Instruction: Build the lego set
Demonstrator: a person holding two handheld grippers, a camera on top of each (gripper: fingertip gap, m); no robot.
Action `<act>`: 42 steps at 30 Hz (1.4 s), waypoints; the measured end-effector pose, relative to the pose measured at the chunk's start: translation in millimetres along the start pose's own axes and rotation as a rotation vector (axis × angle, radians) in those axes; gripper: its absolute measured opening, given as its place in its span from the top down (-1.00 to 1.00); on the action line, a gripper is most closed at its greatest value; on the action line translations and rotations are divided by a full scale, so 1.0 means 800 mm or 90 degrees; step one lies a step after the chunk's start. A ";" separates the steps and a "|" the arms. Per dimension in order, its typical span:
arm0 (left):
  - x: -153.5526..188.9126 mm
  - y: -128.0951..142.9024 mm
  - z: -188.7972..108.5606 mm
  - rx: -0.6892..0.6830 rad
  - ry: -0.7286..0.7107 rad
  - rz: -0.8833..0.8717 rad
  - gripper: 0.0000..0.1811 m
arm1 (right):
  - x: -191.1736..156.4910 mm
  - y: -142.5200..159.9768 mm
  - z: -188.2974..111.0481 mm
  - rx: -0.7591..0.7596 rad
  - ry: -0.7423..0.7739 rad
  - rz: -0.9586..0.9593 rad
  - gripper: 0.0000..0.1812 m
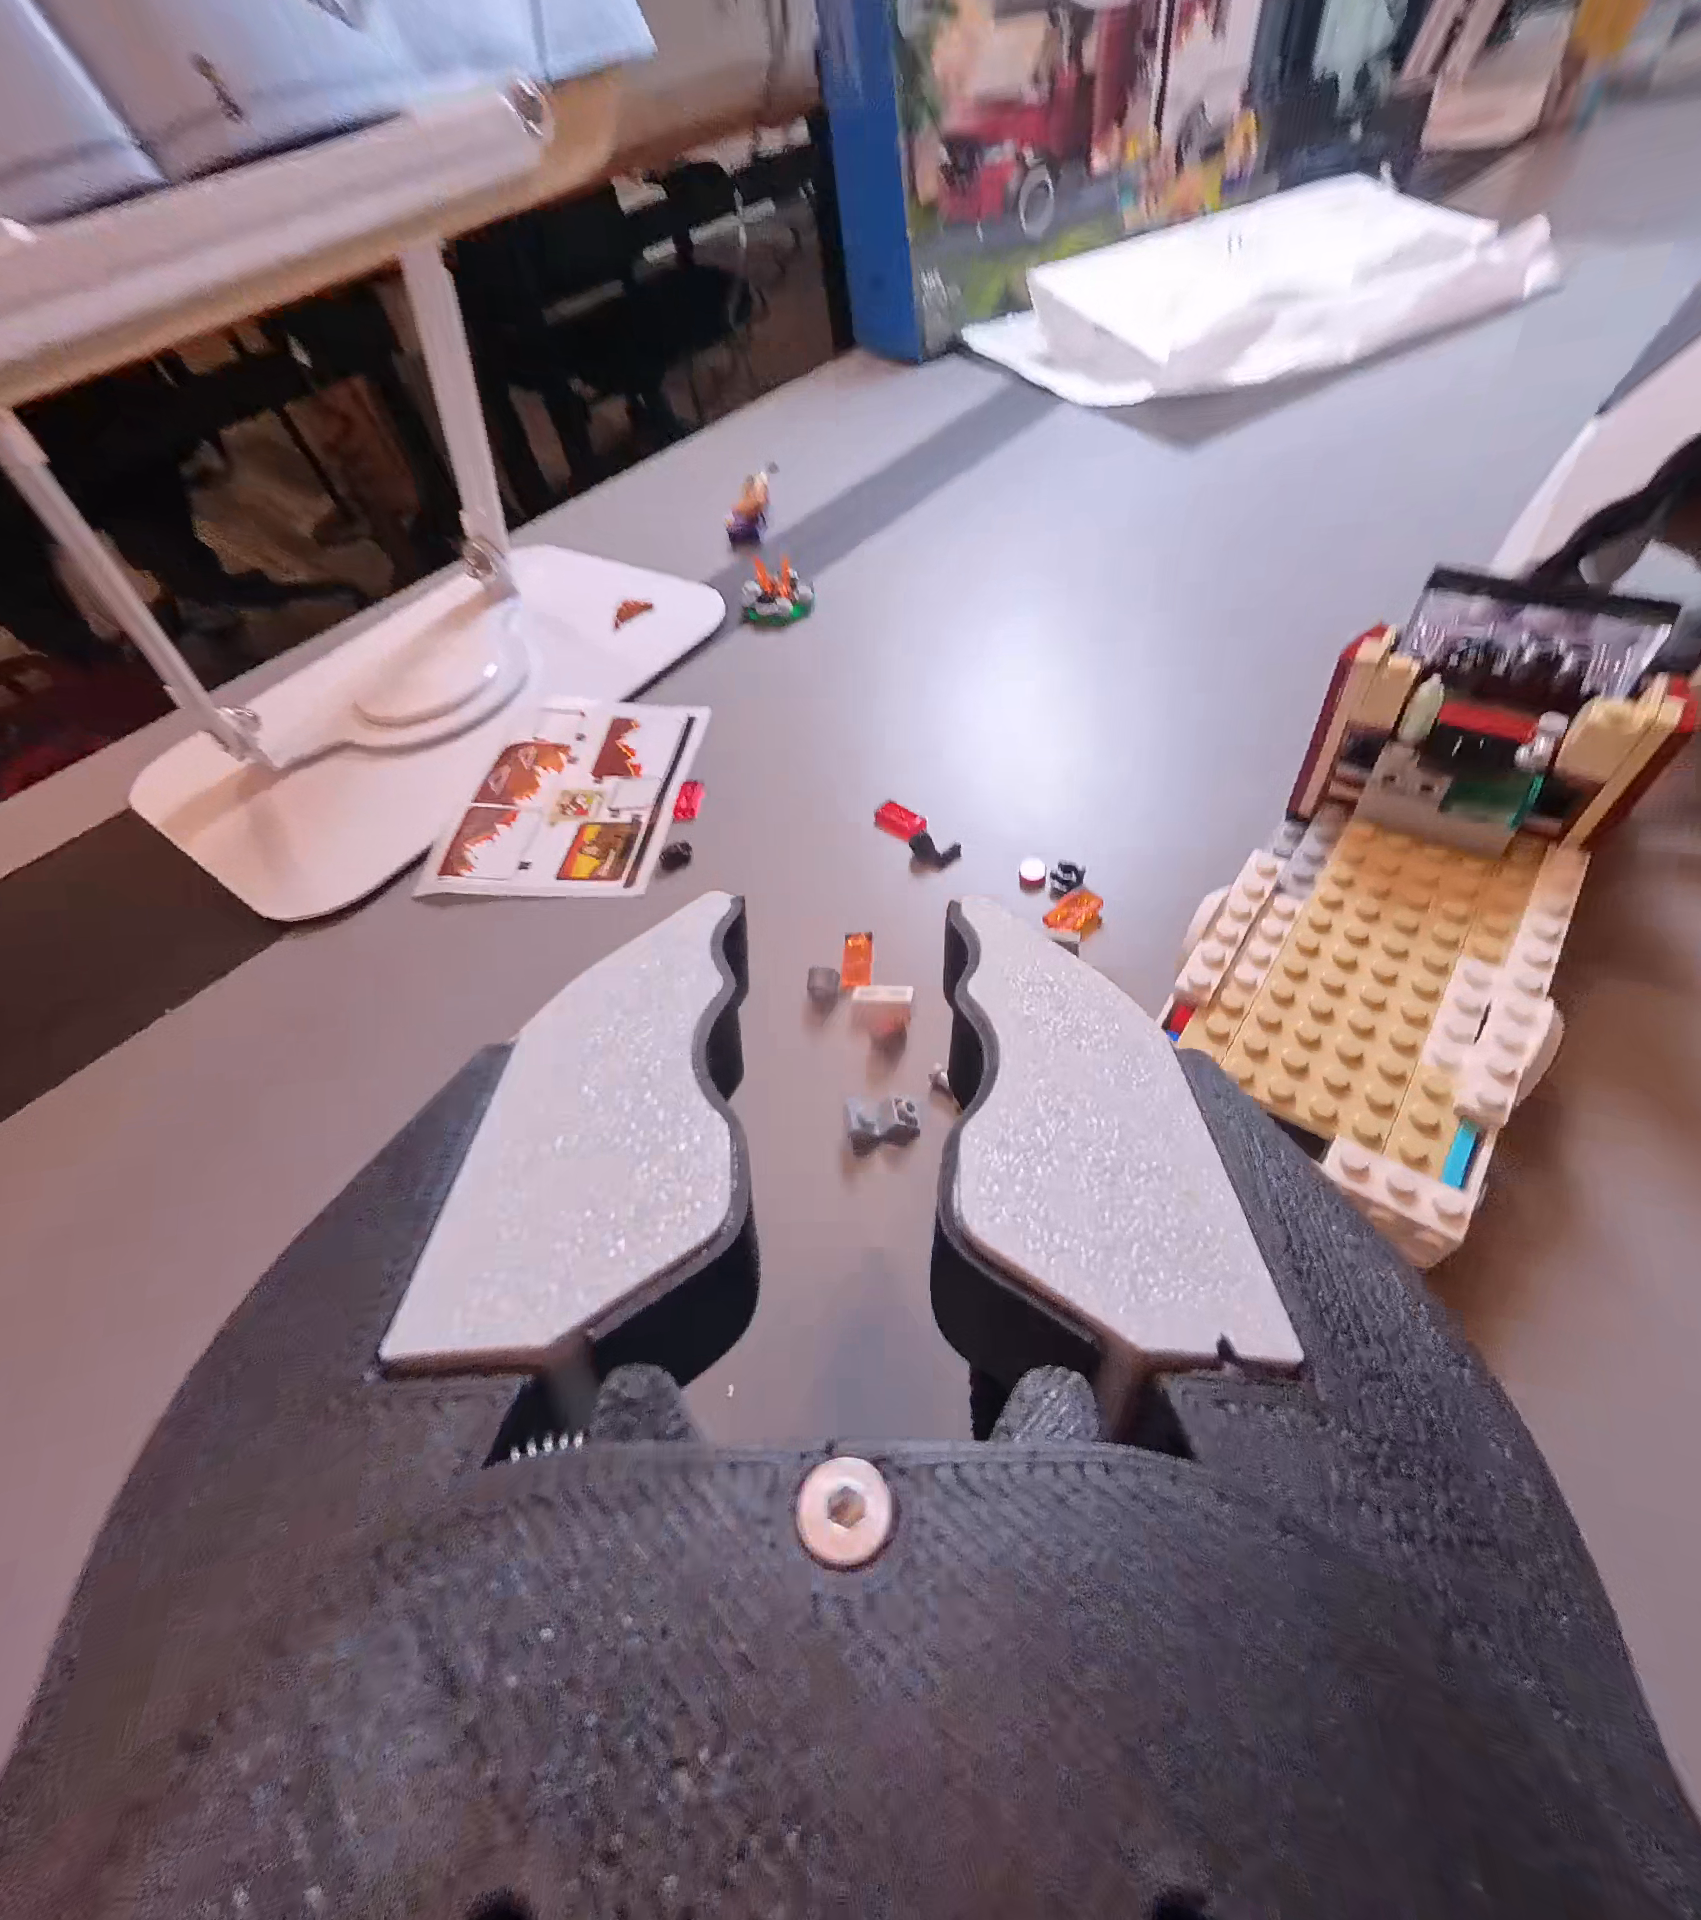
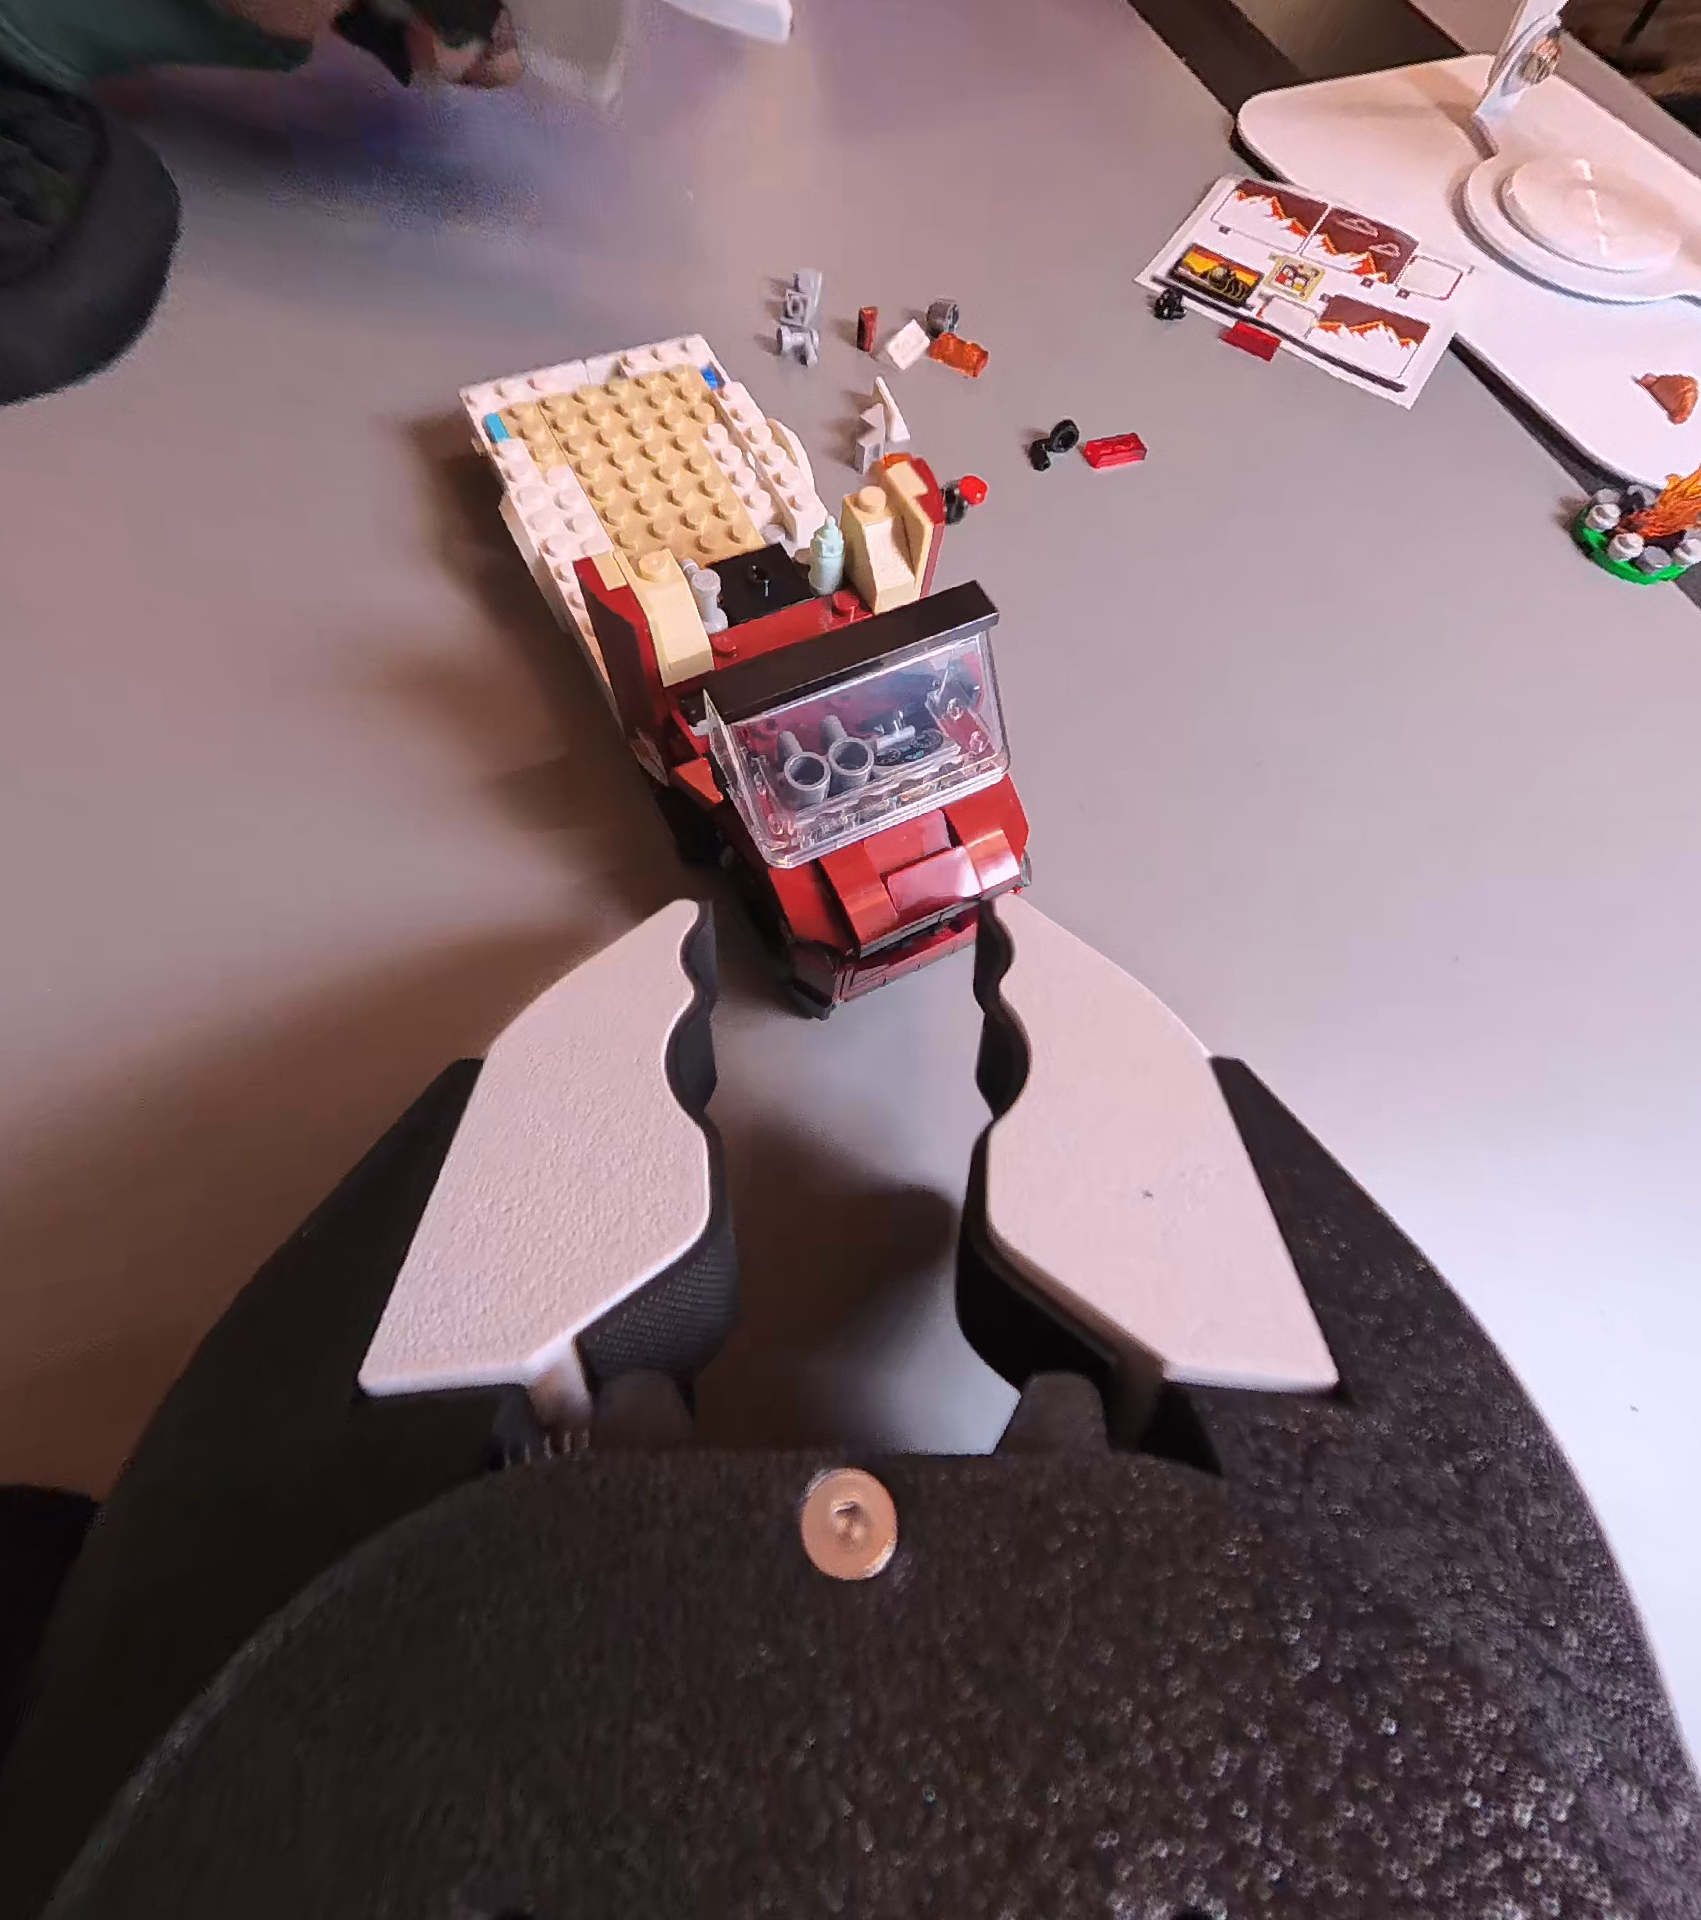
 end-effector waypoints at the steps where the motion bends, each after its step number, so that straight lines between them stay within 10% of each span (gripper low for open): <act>1: -0.002 -0.007 -0.004 0.022 -0.015 -0.013 0.61 | 0.000 -0.005 -0.004 0.014 -0.005 0.011 0.46; 9: -0.018 -0.046 -0.021 0.134 -0.095 -0.057 0.63 | 0.065 -0.098 -0.029 0.217 0.143 0.044 0.50; 20: -0.016 -0.059 -0.022 0.155 -0.127 -0.024 0.68 | 0.325 -0.229 0.063 0.264 0.391 0.151 0.64; 34: -0.024 -0.054 -0.015 0.144 -0.134 -0.023 0.69 | 0.365 -0.183 0.097 0.363 0.396 0.347 0.87; 42: -0.023 -0.052 -0.014 0.136 -0.133 -0.023 0.69 | 0.347 -0.147 0.094 0.376 0.266 0.501 0.47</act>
Point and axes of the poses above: each gripper's, where its closed fingertips meet, z out along the fingers, y out of its underside, x = y × z across the jaws, the point moved 3 cm from there along -z, back along the fingers, and after that the axes turned 10 degrees about x, right-handed, at the moved point
